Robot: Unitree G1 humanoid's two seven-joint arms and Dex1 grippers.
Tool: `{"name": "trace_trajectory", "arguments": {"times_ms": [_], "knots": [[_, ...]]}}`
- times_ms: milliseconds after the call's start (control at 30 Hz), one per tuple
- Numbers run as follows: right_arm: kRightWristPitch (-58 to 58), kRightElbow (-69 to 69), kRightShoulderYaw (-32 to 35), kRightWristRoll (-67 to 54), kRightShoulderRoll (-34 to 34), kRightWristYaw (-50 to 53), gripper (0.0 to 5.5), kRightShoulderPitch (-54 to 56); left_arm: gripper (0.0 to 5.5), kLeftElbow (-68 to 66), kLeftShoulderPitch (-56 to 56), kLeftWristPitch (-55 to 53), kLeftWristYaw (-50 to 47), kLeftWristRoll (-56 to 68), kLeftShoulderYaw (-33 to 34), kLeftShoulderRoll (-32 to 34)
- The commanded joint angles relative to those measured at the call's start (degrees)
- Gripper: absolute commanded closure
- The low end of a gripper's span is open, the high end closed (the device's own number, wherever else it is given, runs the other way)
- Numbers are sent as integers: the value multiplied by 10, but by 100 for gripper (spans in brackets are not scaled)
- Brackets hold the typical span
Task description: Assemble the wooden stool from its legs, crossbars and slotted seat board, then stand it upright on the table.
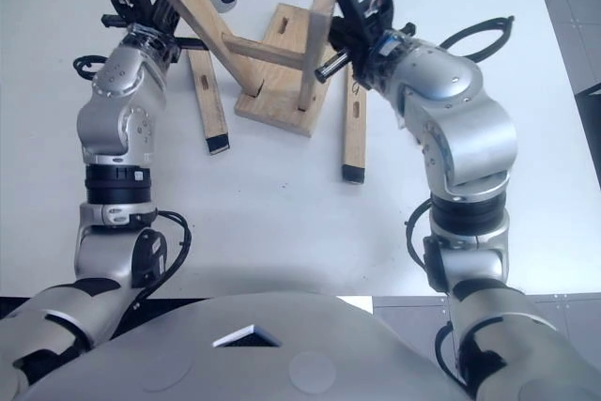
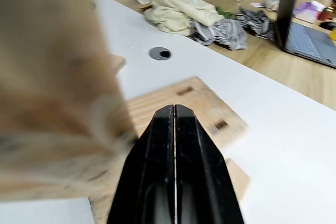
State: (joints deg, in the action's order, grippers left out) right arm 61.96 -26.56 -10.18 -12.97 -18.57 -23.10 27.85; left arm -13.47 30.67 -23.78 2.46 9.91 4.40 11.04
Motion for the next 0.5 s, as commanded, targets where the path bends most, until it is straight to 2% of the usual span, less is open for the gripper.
{"name": "trace_trajectory", "arguments": {"times_ms": [33, 233, 333, 500], "knots": [[-4, 17, -64, -16, 41, -18, 550, 51, 549, -47, 72, 40, 28, -10, -17, -17], [-42, 73, -118, 2, 89, -8, 550, 92, 549, -111, 106, 67, 45, -24, -14, -25], [-69, 102, -144, 19, 105, -5, 550, 109, 549, -196, 145, 105, 57, -36, -16, -33], [-86, 103, -117, 26, 67, -12, 550, 104, 549, -244, 169, 167, 73, -32, -4, -27]]}}
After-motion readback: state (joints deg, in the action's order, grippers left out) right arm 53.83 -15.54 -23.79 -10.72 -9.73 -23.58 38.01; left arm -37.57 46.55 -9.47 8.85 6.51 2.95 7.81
